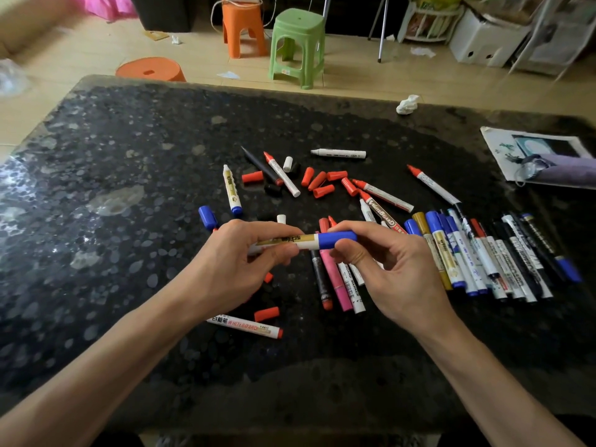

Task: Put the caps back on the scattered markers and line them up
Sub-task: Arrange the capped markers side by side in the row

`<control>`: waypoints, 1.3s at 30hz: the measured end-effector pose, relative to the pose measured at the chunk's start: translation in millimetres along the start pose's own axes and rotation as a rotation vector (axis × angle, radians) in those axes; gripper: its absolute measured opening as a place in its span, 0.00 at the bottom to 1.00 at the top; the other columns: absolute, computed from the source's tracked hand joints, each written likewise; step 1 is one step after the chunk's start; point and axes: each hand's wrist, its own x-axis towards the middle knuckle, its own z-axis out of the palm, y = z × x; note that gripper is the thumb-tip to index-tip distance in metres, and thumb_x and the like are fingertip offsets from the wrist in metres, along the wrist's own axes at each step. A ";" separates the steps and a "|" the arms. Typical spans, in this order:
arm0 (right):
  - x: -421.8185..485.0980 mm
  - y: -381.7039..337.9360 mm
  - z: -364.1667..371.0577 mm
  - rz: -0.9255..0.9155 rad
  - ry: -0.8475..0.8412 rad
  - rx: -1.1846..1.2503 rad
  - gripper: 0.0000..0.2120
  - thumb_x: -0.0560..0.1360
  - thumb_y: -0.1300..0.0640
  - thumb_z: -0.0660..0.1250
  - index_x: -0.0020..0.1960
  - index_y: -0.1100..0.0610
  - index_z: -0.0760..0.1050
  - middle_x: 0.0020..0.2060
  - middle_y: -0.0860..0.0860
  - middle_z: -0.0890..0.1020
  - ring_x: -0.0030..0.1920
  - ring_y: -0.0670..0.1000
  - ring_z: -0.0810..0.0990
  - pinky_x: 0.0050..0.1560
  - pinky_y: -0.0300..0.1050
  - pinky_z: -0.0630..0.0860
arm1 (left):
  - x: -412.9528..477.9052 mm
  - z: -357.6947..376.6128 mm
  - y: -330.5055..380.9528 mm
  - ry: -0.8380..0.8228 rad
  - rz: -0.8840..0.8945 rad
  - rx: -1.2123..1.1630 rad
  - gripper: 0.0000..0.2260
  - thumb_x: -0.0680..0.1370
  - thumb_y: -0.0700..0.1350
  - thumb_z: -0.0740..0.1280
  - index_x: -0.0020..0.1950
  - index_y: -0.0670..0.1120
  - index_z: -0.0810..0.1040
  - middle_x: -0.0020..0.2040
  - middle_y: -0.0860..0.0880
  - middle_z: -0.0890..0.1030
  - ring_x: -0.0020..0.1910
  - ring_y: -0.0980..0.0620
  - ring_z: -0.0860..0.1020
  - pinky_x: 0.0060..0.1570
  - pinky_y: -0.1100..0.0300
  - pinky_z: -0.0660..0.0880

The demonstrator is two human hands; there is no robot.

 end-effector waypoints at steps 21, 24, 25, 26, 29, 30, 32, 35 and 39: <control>10.4 49.9 -69.2 0.364 0.483 -0.321 0.09 0.81 0.44 0.69 0.56 0.49 0.75 0.42 0.43 0.82 0.40 0.40 0.81 0.37 0.33 0.73 | 22.5 52.2 17.0 -0.036 -0.002 -0.249 0.20 0.82 0.41 0.68 0.71 0.56 0.71 0.61 0.56 0.78 0.62 0.58 0.79 0.54 0.62 0.79; 5.5 64.6 -94.2 0.411 0.554 -0.528 0.10 0.80 0.46 0.70 0.54 0.52 0.76 0.42 0.45 0.83 0.41 0.48 0.82 0.43 0.48 0.77 | 26.2 53.1 18.5 -0.021 0.009 -0.246 0.20 0.81 0.40 0.68 0.71 0.55 0.72 0.60 0.56 0.79 0.61 0.56 0.80 0.52 0.64 0.78; 4.6 69.1 -100.2 0.439 0.564 -0.587 0.10 0.81 0.46 0.70 0.55 0.52 0.77 0.44 0.46 0.83 0.42 0.48 0.81 0.43 0.48 0.75 | 26.6 53.0 18.2 -0.020 0.011 -0.242 0.20 0.81 0.39 0.68 0.70 0.55 0.72 0.60 0.56 0.79 0.61 0.56 0.80 0.52 0.64 0.78; 3.9 74.2 -105.1 0.465 0.569 -0.636 0.10 0.81 0.46 0.70 0.56 0.53 0.77 0.45 0.48 0.84 0.43 0.49 0.81 0.43 0.46 0.73 | 26.5 53.1 18.1 -0.020 0.012 -0.240 0.20 0.81 0.39 0.68 0.70 0.55 0.73 0.60 0.56 0.79 0.61 0.56 0.80 0.52 0.64 0.78; 2.1 85.5 -110.1 0.501 0.560 -0.714 0.11 0.81 0.47 0.70 0.58 0.53 0.77 0.48 0.50 0.84 0.46 0.49 0.81 0.43 0.45 0.72 | 26.3 54.1 21.5 -0.013 0.022 -0.235 0.19 0.81 0.38 0.68 0.70 0.54 0.74 0.59 0.55 0.80 0.61 0.56 0.80 0.52 0.64 0.79; 2.2 88.1 -109.9 0.505 0.556 -0.731 0.12 0.80 0.47 0.70 0.59 0.53 0.77 0.48 0.50 0.84 0.46 0.49 0.81 0.43 0.45 0.72 | 27.1 54.8 23.1 -0.009 0.026 -0.232 0.19 0.81 0.38 0.68 0.69 0.54 0.74 0.59 0.55 0.80 0.60 0.56 0.80 0.53 0.63 0.79; 3.1 91.8 -108.4 0.504 0.546 -0.755 0.12 0.80 0.47 0.71 0.59 0.52 0.77 0.48 0.50 0.83 0.47 0.49 0.81 0.44 0.46 0.73 | 29.9 56.3 26.2 -0.006 0.031 -0.225 0.18 0.82 0.38 0.67 0.69 0.54 0.74 0.59 0.55 0.80 0.60 0.56 0.80 0.55 0.62 0.80; 5.8 94.8 -107.4 0.496 0.549 -0.781 0.13 0.79 0.47 0.71 0.60 0.51 0.77 0.50 0.49 0.82 0.49 0.50 0.80 0.44 0.47 0.75 | 32.5 57.3 25.3 0.003 0.026 -0.223 0.18 0.81 0.38 0.67 0.69 0.54 0.75 0.59 0.55 0.80 0.60 0.57 0.80 0.55 0.61 0.80; 9.3 93.5 -107.5 0.486 0.548 -0.785 0.13 0.79 0.49 0.72 0.61 0.52 0.77 0.51 0.50 0.81 0.50 0.50 0.79 0.43 0.46 0.72 | 33.8 49.3 18.9 0.074 0.015 -0.193 0.17 0.81 0.38 0.68 0.66 0.55 0.77 0.57 0.56 0.81 0.60 0.59 0.80 0.52 0.66 0.79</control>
